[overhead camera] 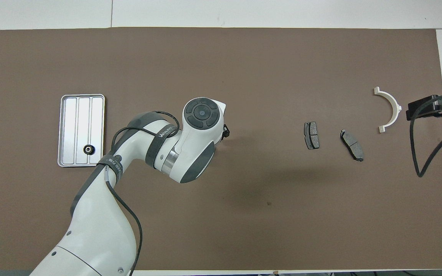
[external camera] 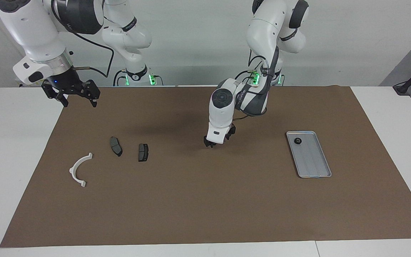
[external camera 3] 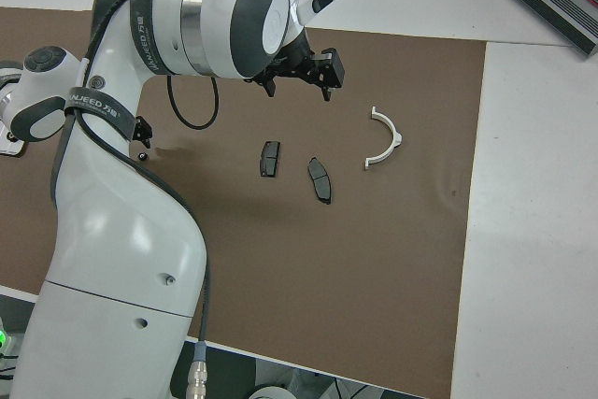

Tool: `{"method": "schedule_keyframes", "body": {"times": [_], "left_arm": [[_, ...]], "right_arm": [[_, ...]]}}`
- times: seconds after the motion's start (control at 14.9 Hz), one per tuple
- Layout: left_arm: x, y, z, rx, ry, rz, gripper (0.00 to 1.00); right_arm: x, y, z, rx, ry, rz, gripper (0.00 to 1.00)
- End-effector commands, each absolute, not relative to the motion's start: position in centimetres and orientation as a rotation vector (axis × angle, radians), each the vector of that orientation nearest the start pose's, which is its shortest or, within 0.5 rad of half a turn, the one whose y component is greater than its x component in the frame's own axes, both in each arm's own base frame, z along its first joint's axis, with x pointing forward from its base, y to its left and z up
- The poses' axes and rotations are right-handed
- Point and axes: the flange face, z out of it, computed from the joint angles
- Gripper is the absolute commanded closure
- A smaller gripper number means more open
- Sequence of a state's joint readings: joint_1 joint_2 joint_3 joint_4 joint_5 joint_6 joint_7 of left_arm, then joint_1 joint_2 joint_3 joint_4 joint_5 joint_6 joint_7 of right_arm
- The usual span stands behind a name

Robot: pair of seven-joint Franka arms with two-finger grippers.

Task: Pick bearing gear from pile to tray
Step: 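Grasp the second black part with the left gripper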

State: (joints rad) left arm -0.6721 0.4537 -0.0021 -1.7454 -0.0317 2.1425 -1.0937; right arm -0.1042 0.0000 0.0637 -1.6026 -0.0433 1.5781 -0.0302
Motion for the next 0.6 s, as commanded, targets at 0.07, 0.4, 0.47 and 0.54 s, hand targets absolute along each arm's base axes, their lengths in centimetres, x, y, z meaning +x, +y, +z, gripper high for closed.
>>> {"method": "schedule_keyframes", "body": {"times": [0.07, 0.4, 0.47, 0.54], "left_arm": [[49.7, -40.7, 30.2, -3.065, -0.792, 0.019, 0.14], [48.9, -40.8, 29.8, -3.054, -0.776, 0.04, 0.19], [48.6, -41.3, 30.1, -3.06, -0.764, 0.039, 0.19], [48.5, -41.4, 30.1, -3.059, -0.768, 0.04, 0.19]], "right_arm": [[54.2, -2.7, 60.9, -3.164, 0.043, 0.052, 0.0], [54.2, -2.4, 60.8, -3.163, 0.038, 0.055, 0.0], [54.2, -2.3, 60.9, -3.16, 0.048, 0.052, 0.0], [54.2, -2.2, 60.9, -3.141, 0.072, 0.046, 0.0]]}}
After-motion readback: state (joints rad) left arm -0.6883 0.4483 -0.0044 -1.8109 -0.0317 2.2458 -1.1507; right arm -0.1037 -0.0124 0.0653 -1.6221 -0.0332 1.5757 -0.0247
